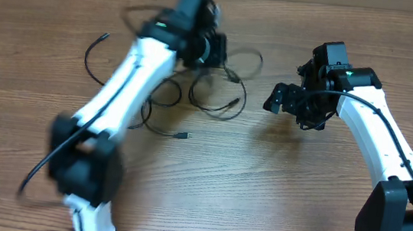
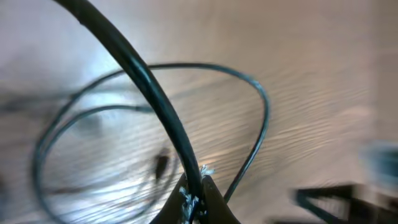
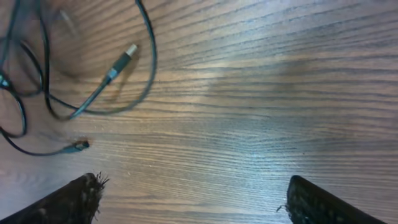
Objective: Untangle cables
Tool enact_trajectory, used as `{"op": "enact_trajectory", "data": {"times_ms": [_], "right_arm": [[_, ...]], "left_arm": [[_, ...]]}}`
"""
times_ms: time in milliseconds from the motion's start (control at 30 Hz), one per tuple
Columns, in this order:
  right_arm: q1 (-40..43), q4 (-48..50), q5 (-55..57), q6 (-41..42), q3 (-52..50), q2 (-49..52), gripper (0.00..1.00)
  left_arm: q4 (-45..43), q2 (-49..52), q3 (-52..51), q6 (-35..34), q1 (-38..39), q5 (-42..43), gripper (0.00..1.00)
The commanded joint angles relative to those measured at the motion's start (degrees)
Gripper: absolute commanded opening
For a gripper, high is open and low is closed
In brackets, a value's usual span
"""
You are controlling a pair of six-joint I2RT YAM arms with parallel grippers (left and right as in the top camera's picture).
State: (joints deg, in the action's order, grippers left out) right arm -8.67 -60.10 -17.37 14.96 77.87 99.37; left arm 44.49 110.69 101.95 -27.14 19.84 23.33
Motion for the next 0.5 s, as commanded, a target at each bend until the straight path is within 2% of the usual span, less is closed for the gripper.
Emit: {"op": "enact_trajectory", "data": {"times_ms": [0, 233, 467], "right_arm": [[0.04, 1.73, -3.69, 0.02, 0.20, -0.35, 0.95], [-0.35, 9.35, -16.46, 0.02, 0.17, -0.35, 0.99], [-4.07, 15.72, -16.65, 0.02, 0.17, -0.35, 1.00]], "left_arm": [[1.18, -9.44, 0.87, 2.75, -2.03, -0.39, 0.04], [1.51, -19.43, 0.87, 2.75, -4.57, 5.31, 0.04], [-0.85, -24.81, 0.87, 3.98, -5.27, 4.37, 0.04]]}}
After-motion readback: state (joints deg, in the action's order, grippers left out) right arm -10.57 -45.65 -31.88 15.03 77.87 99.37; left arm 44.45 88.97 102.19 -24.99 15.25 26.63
